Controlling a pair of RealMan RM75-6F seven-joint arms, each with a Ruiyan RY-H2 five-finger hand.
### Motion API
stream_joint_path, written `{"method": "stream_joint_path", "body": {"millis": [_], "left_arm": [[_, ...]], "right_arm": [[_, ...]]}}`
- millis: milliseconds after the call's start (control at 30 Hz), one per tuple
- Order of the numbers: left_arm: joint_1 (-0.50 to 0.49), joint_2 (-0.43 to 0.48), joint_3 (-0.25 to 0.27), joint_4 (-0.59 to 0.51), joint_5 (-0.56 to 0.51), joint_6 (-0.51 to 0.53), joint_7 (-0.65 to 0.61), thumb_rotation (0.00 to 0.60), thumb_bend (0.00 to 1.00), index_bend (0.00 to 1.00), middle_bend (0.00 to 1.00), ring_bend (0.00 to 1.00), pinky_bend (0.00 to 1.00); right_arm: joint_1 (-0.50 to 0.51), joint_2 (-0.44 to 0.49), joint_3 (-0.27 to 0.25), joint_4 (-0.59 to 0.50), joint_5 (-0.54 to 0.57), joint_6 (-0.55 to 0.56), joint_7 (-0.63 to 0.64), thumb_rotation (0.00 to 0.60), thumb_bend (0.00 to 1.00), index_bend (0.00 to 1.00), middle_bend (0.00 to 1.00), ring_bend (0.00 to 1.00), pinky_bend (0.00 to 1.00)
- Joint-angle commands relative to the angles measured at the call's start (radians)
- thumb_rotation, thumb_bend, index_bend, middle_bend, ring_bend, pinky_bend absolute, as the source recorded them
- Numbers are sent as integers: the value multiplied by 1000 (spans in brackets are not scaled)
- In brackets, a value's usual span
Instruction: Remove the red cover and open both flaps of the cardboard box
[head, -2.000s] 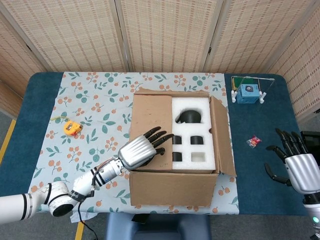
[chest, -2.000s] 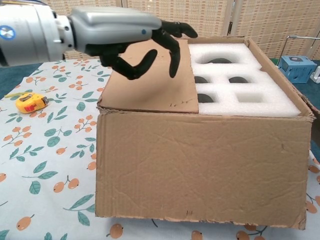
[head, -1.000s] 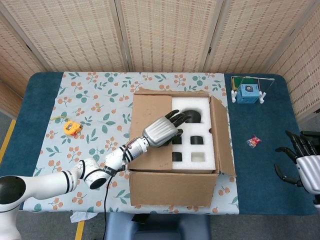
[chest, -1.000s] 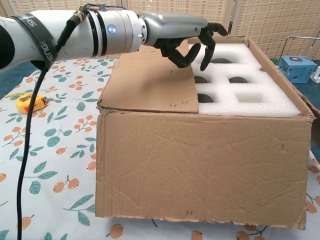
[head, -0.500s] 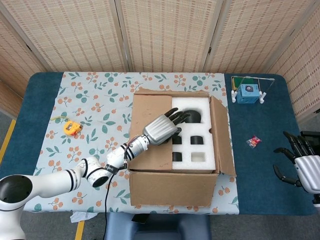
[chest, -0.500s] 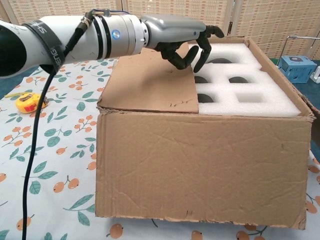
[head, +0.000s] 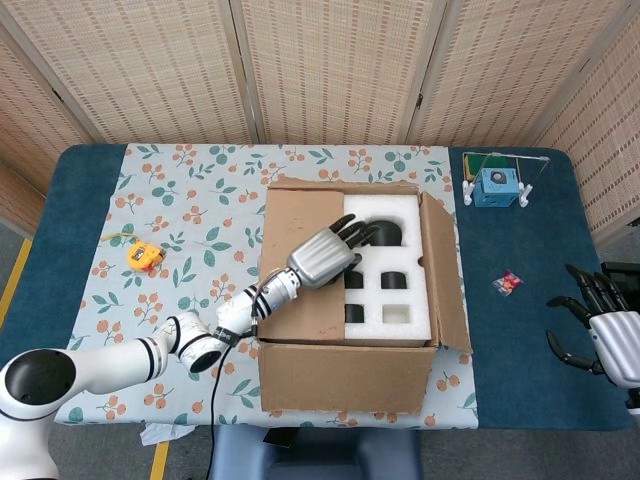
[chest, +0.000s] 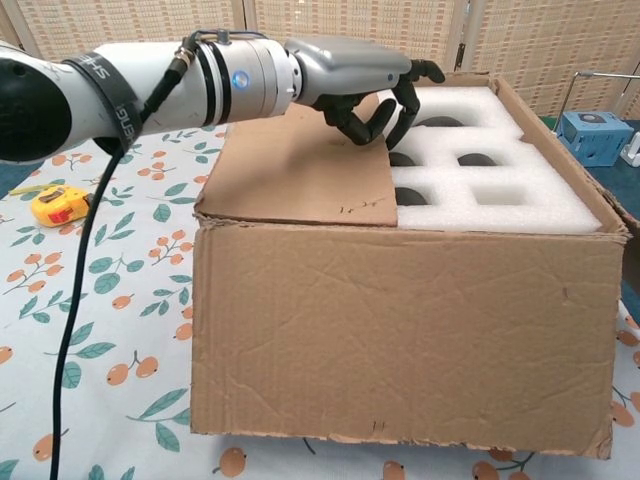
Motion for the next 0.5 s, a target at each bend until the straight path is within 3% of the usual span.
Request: {"method": "stream_joint_path", "body": {"millis": [33,500], "left_arm": [[1,-2,4,5,-3,2,6,600,952,591,1,0,0],[4,-2,17,-1,2,45,61,600,961,613,2,0,0]], "right_arm": [[0,0,0,0,-1,1,2,307,503,322,0,0,0],[0,5,-1,-6,-2,-11,7,307,504,322,0,0,0]]}}
